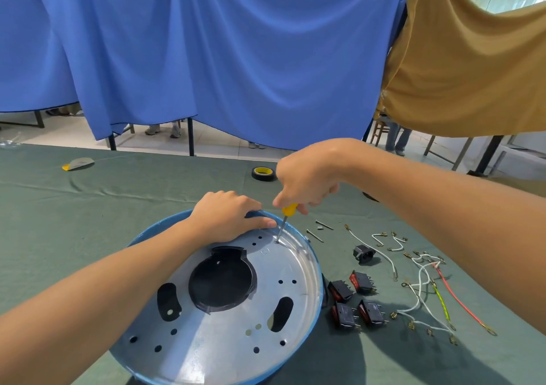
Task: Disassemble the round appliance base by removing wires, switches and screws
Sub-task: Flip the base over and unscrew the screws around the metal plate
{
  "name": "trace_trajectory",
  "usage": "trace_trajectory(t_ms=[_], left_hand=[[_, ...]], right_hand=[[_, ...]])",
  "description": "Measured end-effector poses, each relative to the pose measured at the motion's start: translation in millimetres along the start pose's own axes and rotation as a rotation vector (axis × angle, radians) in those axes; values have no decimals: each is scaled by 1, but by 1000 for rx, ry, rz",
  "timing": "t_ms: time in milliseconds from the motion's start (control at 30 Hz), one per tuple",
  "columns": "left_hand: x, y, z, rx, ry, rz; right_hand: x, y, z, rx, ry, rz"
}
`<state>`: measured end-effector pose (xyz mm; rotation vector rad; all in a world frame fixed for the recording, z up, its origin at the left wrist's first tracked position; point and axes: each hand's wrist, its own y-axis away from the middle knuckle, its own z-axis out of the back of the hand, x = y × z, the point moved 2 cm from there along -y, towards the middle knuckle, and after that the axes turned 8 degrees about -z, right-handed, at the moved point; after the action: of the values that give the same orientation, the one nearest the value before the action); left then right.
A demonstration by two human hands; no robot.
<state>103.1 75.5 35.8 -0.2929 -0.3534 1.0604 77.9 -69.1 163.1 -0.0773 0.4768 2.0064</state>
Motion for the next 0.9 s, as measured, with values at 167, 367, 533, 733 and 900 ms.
trace_trajectory(t_ms=[167, 367, 533, 733, 900], left_hand=[[2, 0, -2, -12, -7, 17], [2, -1, -2, -16, -7, 24], [2, -1, -1, 1, -17, 30], [0, 1, 1, 1, 17, 18], [0, 1, 1, 7, 18, 26]], right_hand=[[14, 7, -1, -154, 192, 120], [19, 11, 4, -298, 216, 226], [12, 8, 1, -182, 67, 147], [7, 3, 3, -53, 100, 1], [1, 4, 8, -128, -21, 31]])
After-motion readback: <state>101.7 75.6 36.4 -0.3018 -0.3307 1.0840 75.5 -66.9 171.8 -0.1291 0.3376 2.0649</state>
